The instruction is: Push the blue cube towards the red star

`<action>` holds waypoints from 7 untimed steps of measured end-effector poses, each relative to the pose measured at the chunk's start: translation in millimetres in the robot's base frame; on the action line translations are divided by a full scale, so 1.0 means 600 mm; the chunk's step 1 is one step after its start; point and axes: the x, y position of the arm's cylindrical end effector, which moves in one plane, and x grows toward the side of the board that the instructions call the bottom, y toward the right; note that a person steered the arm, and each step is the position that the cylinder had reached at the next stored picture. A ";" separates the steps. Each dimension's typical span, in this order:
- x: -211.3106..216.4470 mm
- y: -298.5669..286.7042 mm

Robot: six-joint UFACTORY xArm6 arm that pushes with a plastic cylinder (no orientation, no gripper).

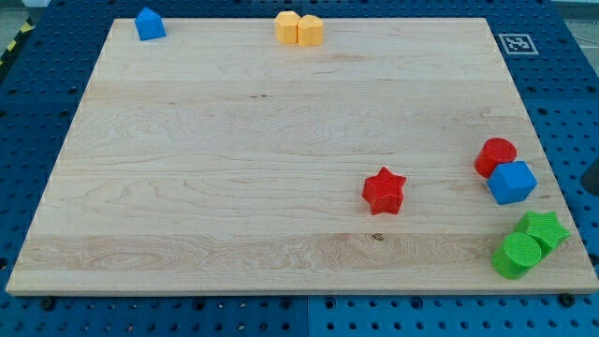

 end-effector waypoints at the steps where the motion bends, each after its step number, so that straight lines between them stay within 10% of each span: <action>1: 0.007 0.000; 7: -0.028 -0.168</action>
